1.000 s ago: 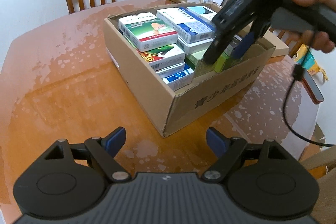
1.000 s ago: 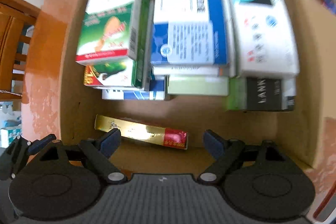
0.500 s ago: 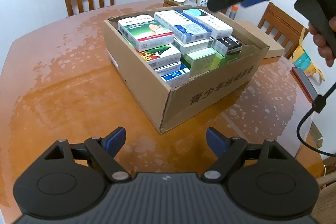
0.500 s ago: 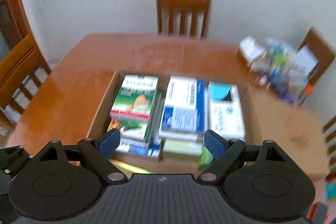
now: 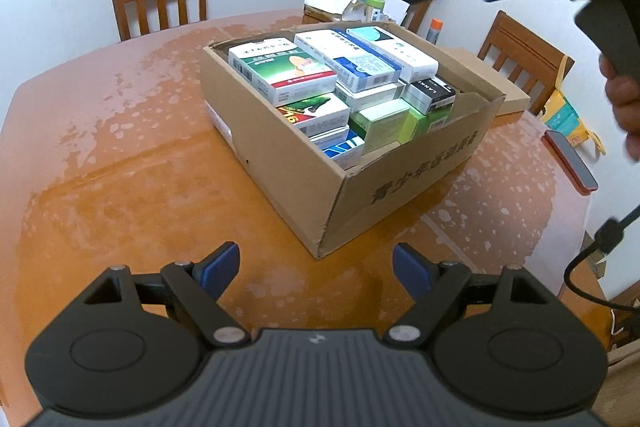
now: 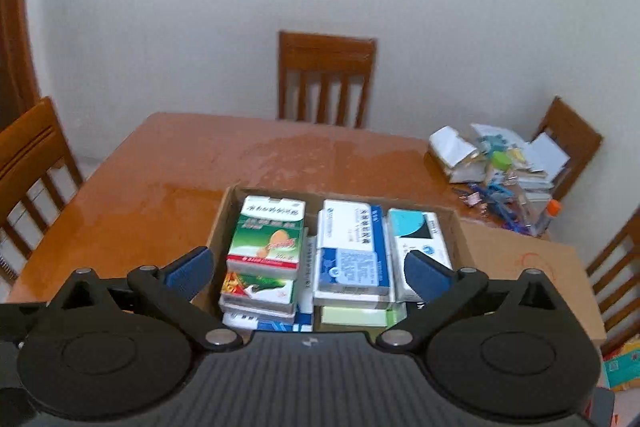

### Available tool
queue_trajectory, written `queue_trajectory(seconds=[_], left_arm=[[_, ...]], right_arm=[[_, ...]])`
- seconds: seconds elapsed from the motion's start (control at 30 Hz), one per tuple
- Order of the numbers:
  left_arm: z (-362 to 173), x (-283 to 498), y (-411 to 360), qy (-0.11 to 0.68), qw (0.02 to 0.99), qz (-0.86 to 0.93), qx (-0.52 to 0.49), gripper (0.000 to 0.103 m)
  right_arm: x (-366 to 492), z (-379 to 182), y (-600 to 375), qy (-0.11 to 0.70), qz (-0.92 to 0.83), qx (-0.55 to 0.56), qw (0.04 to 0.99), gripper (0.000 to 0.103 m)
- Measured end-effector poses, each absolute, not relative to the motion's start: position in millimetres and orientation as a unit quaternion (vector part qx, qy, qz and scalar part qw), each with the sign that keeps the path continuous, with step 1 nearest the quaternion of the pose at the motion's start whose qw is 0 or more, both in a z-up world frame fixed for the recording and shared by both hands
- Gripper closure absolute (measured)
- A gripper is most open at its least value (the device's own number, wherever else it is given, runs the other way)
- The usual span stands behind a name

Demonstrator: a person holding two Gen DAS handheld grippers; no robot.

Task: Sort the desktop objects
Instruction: 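Raise the open right gripper up and away from the cardboard box, then move the right gripper to the edge of the flat brown ZHUOMA box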

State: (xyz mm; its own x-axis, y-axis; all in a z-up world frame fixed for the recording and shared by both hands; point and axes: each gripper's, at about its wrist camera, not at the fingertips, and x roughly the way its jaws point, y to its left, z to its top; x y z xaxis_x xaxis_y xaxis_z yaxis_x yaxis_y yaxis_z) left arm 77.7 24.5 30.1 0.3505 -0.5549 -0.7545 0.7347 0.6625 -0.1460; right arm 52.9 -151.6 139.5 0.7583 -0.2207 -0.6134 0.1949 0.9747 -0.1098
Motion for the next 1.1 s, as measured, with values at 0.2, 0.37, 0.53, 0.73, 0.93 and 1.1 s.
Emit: queue_trajectory(seconds=[0.2, 0.37, 0.53, 0.73, 0.93, 1.1], left_arm=[[33.6, 73.4, 21.5, 0.405, 0.818, -0.394, 0.105, 0.019], [38.3, 60.0, 8.1, 0.400, 0.825, -0.386, 0.103, 0.019], [44.7, 37.7, -19.8, 0.394, 0.836, -0.367, 0.108, 0.019], [54.9, -0.2, -81.3, 0.394, 0.849, -0.340, 0.095, 0.019], [69.7, -31.5, -141.9, 0.377, 0.849, -0.354, 0.110, 0.019], [86.1, -43.0, -175.3, 0.347, 0.841, -0.388, 0.145, 0.019]], right_arm=[[44.4, 131.6, -132.4, 0.336, -0.136, -0.095, 0.927, 0.000], [37.4, 134.9, -141.6, 0.344, -0.105, -0.080, 0.930, 0.000], [20.8, 134.2, -172.6, 0.339, -0.084, -0.053, 0.936, 0.000], [-19.4, 131.7, -235.5, 0.318, -0.048, -0.031, 0.946, 0.000], [-56.6, 134.7, -314.3, 0.299, -0.040, 0.017, 0.953, 0.000], [-78.0, 134.1, -367.9, 0.291, -0.041, 0.088, 0.952, 0.000]])
